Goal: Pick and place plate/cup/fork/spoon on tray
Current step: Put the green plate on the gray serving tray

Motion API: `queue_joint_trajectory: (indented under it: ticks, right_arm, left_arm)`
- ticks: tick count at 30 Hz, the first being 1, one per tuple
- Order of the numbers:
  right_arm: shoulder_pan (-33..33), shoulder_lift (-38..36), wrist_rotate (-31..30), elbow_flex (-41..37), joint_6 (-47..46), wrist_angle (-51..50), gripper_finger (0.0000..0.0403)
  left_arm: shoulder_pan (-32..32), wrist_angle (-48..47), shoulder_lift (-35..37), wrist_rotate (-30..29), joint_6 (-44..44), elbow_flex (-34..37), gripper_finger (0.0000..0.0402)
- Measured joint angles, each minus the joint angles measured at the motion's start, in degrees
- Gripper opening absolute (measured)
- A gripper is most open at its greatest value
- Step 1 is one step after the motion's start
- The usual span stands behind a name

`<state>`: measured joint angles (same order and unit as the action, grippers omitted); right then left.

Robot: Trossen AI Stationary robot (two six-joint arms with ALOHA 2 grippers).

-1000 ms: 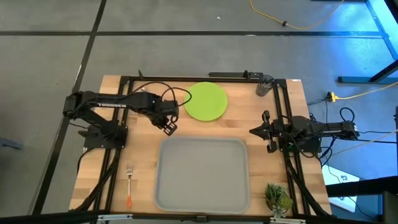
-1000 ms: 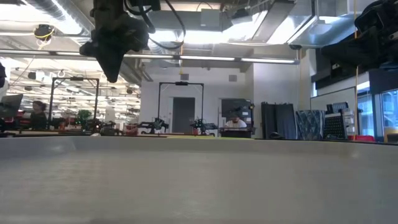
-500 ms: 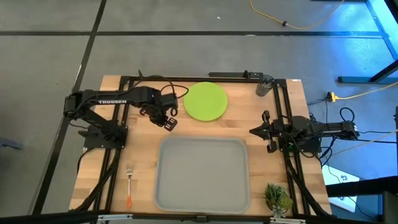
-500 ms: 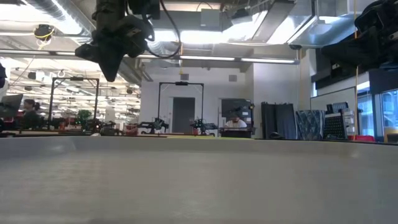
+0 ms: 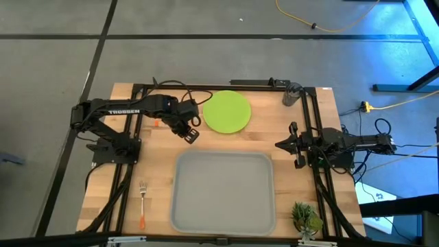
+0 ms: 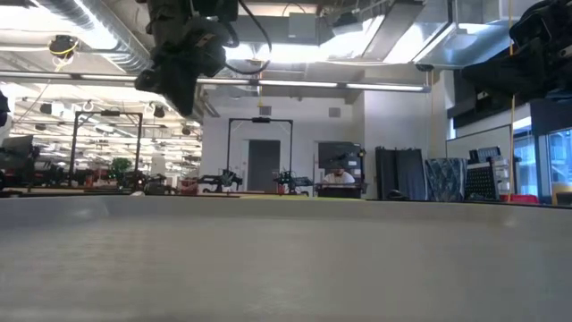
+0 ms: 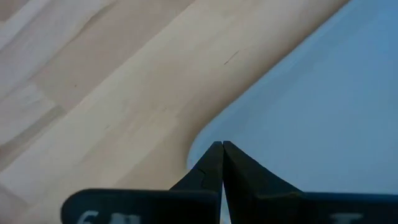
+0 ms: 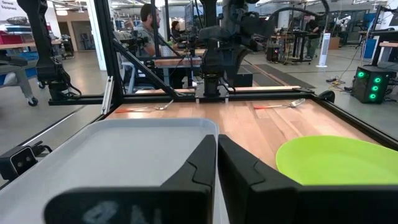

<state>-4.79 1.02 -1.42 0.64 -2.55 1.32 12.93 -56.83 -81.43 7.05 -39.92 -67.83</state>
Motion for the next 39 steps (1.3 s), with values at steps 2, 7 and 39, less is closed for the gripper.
queue_joint_trajectory:
  ticks: [2, 7, 39]
  right_arm:
    - [0.0, 0.0, 0.0, 0.0, 0.0, 0.0, 0.002]
    - [0.0, 0.0, 0.0, 0.0, 0.0, 0.0, 0.002]
    - [0.0, 0.0, 0.0, 0.0, 0.0, 0.0, 0.002]
  left_arm:
    - [0.4, 0.7, 0.0, 0.2, -0.3, 0.0, 0.0012]
    - [2.0, 0.6, 0.0, 0.4, -2.6, 0.0, 0.0045]
    - [-7.8, 31.0, -18.6, -26.3, 72.0, 1.6, 0.0066]
